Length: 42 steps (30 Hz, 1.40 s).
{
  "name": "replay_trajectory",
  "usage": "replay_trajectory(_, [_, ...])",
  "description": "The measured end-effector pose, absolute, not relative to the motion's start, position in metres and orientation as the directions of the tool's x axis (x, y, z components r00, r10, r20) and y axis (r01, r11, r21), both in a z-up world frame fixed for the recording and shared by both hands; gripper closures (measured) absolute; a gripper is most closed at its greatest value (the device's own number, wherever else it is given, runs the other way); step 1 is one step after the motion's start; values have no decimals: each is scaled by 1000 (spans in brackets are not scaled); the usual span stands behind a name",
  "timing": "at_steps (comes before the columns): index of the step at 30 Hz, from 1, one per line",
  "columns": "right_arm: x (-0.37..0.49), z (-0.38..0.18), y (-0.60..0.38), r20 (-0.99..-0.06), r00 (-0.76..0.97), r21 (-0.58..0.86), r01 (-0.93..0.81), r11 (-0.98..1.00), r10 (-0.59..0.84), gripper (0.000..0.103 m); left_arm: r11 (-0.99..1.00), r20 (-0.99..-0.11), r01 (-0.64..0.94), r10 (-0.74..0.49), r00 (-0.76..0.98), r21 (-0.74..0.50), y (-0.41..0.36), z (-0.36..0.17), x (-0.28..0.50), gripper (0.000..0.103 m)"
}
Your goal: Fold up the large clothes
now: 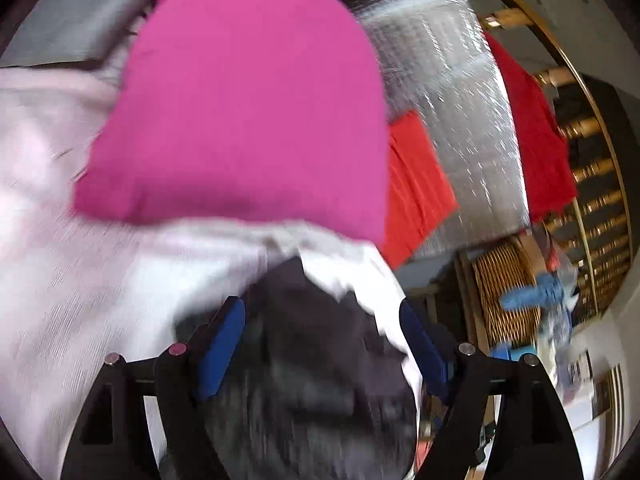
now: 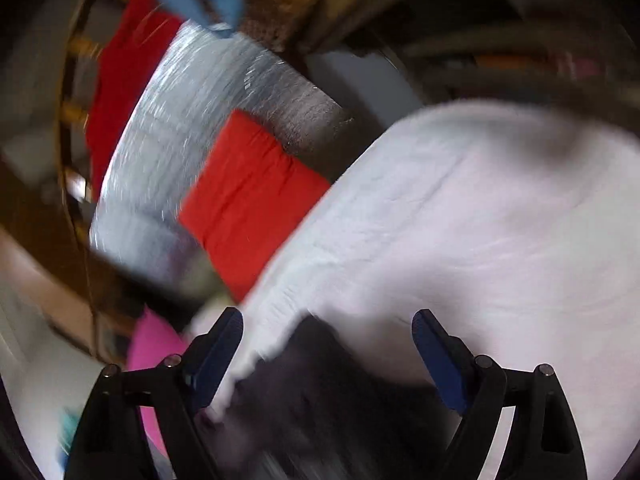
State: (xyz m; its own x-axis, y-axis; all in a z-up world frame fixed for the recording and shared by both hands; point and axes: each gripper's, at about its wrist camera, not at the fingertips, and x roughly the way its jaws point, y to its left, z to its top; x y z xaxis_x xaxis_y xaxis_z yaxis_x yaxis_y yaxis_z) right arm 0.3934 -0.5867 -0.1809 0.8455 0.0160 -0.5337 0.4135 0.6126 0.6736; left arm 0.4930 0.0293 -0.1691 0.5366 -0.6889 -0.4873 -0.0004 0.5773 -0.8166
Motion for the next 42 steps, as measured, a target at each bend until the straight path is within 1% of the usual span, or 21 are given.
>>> replay_trajectory(3, [352,-182,-572,-558,829,652,410,637,37,14,687,-611,-54,-604,512,-725,20,-171,443,18])
replay_trajectory(6, [337,-192,-551,-594,803,623,426,656,43,14,761,-679,-96,-505,533,-642,11,-191,404,18])
replay_trajectory(8, [339,-204,-536,-636,772,572,449,686,25,14,825,-759,-177,-381,529,-537,7,-208,395,18])
replay_trajectory(10, [349,-218,-518,-712,701,457,496,738,-30,17,844,-815,-234,-334,473,-482,5,-232,397,18])
replay_trajectory(11, [354,-224,-510,-742,667,397,512,762,-62,35,837,-819,-247,-342,460,-489,6,-239,396,18])
replay_trajectory(12, [363,-231,-498,-760,647,358,487,797,-54,71,832,-815,-255,-338,470,-493,4,-243,396,18])
replay_trajectory(13, [361,-231,-492,-760,647,338,484,807,-69,75,843,-811,-246,-317,493,-479,3,-241,396,18])
replay_trajectory(15, [354,-214,-483,-720,676,294,502,813,-157,88,860,-805,-207,-314,504,-466,-3,-233,402,18])
replay_trajectory(18, [343,-189,-484,-658,722,318,525,790,-215,88,863,-810,-195,-328,486,-466,-14,-235,416,18])
replay_trajectory(21, [358,-228,-491,-752,626,267,578,771,-208,87,873,-814,-189,-313,489,-449,-19,-232,420,18])
replay_trajectory(23, [356,-240,-501,-776,606,315,611,726,-174,80,878,-825,-185,-316,469,-442,-24,-229,421,18])
replay_trajectory(25, [347,-220,-507,-752,635,370,629,684,-177,69,870,-829,-196,-330,452,-453,-25,-225,422,18])
replay_trajectory(26, [339,-203,-508,-715,668,389,625,677,-205,46,868,-827,-195,-333,453,-456,-22,-222,420,18])
replay_trajectory(27, [331,-187,-504,-668,703,395,614,683,-245,18,873,-828,-191,-326,457,-449,-21,-219,418,18])
replay_trajectory(28, [326,-173,-498,-615,738,398,595,698,-278,15,884,-833,-188,-306,461,-429,-20,-213,414,18])
replay_trajectory(30, [334,-150,-479,-554,796,377,500,780,-243,15,908,-840,-178,-256,478,-379,-21,-201,409,18])
replay_trajectory(31, [345,-146,-468,-568,797,349,456,819,-202,15,917,-839,-172,-238,490,-361,-22,-196,405,18])
replay_trajectory(35, [421,-145,-399,-665,744,210,263,942,-59,15,939,-861,-166,-194,471,-302,-28,-197,402,18])
replay_trajectory(39, [497,-182,-352,-825,564,71,184,980,-46,17,937,-888,-181,-203,413,-299,-25,-214,405,18])
replay_trajectory(40, [513,-195,-344,-854,516,30,190,981,-74,20,936,-888,-181,-208,411,-303,-25,-215,408,18])
replay_trajectory(42, [536,-216,-341,-885,446,-36,216,976,-132,51,936,-888,-178,-212,407,-305,-24,-214,410,18])
